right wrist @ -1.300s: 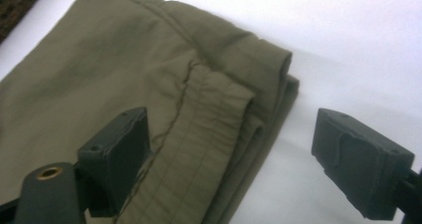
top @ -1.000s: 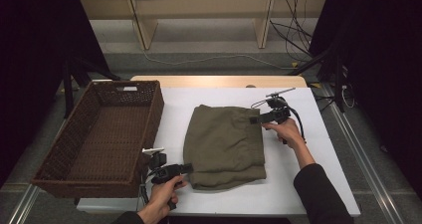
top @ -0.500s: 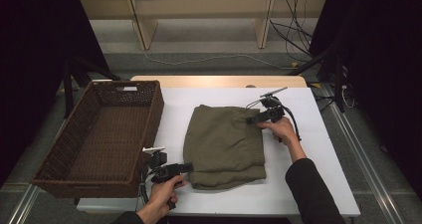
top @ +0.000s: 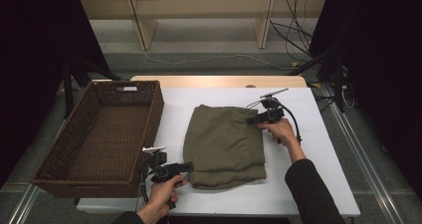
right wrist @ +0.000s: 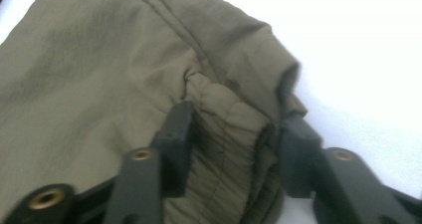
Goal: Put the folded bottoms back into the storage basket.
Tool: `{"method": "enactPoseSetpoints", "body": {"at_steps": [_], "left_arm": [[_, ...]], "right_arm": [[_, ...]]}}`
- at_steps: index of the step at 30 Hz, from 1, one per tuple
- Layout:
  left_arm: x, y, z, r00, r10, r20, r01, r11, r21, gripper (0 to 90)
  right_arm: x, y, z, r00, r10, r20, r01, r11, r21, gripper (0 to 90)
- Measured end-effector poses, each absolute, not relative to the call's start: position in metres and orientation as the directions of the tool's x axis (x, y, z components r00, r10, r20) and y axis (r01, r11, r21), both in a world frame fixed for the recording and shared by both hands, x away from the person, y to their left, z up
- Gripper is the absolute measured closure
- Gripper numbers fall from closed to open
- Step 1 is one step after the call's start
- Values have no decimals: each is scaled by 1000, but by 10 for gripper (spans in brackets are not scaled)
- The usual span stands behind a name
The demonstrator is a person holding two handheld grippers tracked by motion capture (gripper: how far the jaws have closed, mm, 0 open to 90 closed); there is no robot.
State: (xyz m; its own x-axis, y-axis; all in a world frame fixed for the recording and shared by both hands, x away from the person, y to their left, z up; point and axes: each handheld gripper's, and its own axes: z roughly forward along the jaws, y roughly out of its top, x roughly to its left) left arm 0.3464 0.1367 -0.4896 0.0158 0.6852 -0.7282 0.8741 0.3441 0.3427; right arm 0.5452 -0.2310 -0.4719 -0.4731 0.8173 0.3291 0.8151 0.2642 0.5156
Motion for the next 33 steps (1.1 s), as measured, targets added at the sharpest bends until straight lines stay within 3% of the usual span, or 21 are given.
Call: {"method": "enactPoseSetpoints", "body": {"at_steps": [2,3,6,16,33], "left_arm": [[346,137,-489,16,685,-728,874,344,343,831],[346,137,-489,17,686,-727,874,343,345,832],[347,138,-485,40,688,-724,868,336,367,837],[347,139,-468,108,673,-732,846,324,423,848],[339,142,-433,223,665,-713,794,300,528,849]], "right_arm": [[545,-231,-471,-473,818,327,811,260,524,659],[543,-230,-469,-481,811,334,808,262,527,740],[540,-228,-466,-504,805,314,789,281,546,782],[531,-233,-442,-521,772,365,756,219,617,801],[518,-235,-402,-550,753,361,704,185,686,806]]}}
